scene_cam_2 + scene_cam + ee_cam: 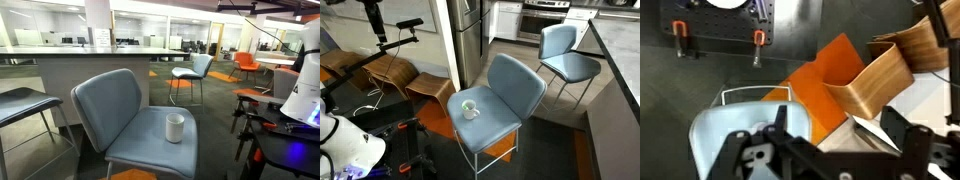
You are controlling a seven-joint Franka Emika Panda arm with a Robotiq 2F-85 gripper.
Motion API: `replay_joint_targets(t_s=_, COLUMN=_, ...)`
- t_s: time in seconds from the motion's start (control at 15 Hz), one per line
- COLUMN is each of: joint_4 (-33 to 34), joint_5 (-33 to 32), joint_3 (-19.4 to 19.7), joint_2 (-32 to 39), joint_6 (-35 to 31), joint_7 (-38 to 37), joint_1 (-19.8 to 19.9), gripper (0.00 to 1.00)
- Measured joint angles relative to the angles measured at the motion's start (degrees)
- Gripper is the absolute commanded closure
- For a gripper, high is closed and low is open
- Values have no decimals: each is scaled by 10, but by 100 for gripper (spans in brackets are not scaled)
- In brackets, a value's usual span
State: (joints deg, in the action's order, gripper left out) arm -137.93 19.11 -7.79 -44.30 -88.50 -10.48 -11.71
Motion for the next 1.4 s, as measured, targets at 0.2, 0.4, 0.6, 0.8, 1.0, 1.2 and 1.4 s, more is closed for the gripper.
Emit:
replay_joint_targets(t_s=0.2, joint_4=0, joint_5=0, joint_3=0, joint_2=0, joint_6=0, joint_7=0, joint_1=0, gripper=0)
replay_joint_targets(t_s=0.4, joint_4=0, joint_5=0, joint_3=0, joint_2=0, joint_6=0, joint_7=0, joint_1=0, gripper=0)
replay_joint_targets(t_s=0.6, joint_4=0, joint_5=0, joint_3=0, joint_2=0, joint_6=0, joint_7=0, joint_1=0, gripper=0)
replay_joint_targets(t_s=0.8, joint_4=0, joint_5=0, joint_3=-6, joint_2=2, joint_6=-2, joint_7=3, joint_1=9, gripper=0)
replay_joint_targets(t_s=1.0, joint_4=0, joint_5=-8, joint_3=-10, joint_2=32, joint_6=-33, joint_7=18, joint_1=24, gripper=0)
replay_joint_targets(t_s=1.2, joint_4=-3, joint_5=-33, joint_3=-10, joint_2=112, joint_6=-122, joint_7=39, joint_1=47, gripper=0)
replay_joint_targets(t_s=1.4, joint_4=0, joint_5=-58, joint_3=-9, joint_2=216, joint_6=-230, joint_7=50, joint_1=63, gripper=0)
